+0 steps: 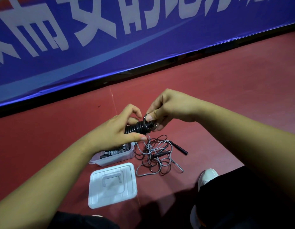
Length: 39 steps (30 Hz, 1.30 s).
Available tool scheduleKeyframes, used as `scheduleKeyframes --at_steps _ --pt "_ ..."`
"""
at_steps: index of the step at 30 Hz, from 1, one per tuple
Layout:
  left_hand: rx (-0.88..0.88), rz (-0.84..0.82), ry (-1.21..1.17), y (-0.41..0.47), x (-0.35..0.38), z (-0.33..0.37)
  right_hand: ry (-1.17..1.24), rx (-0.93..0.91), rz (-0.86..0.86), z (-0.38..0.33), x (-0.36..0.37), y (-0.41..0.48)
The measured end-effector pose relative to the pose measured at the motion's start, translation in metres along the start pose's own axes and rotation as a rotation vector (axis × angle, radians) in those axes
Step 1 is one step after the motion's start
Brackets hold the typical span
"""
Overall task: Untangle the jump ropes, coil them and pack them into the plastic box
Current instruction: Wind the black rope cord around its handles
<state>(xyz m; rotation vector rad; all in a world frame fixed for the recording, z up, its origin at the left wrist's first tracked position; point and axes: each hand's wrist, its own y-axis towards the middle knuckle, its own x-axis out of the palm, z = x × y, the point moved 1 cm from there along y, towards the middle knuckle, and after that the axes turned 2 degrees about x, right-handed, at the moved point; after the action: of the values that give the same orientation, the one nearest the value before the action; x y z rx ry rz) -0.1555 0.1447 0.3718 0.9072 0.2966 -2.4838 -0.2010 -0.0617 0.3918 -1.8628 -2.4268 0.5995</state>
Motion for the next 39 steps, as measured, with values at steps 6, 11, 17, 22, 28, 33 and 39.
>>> scheduleKeyframes --at_steps 6,11,17,22,28,33,39 --pt "0.096 0.109 -0.495 -0.001 -0.002 0.007 0.232 0.038 -0.073 -0.001 -0.001 0.003" --pt "0.043 0.172 -0.847 0.005 0.002 0.010 0.244 -0.045 0.028 0.000 -0.006 0.006" --pt "-0.017 0.197 -1.154 0.011 0.004 0.014 0.086 -0.144 0.171 -0.003 -0.016 -0.002" --pt "-0.077 0.231 -1.225 0.013 0.005 0.021 0.003 -0.306 0.336 -0.011 -0.010 -0.007" --pt "-0.097 0.215 -1.333 0.015 0.002 0.016 0.555 -0.329 0.130 -0.014 -0.004 -0.001" --pt "-0.073 0.206 -1.377 0.015 0.000 0.012 0.522 -0.366 0.138 -0.005 -0.001 0.004" --pt "-0.084 0.210 -1.333 0.016 0.003 0.017 0.551 -0.491 0.278 -0.013 0.003 0.005"
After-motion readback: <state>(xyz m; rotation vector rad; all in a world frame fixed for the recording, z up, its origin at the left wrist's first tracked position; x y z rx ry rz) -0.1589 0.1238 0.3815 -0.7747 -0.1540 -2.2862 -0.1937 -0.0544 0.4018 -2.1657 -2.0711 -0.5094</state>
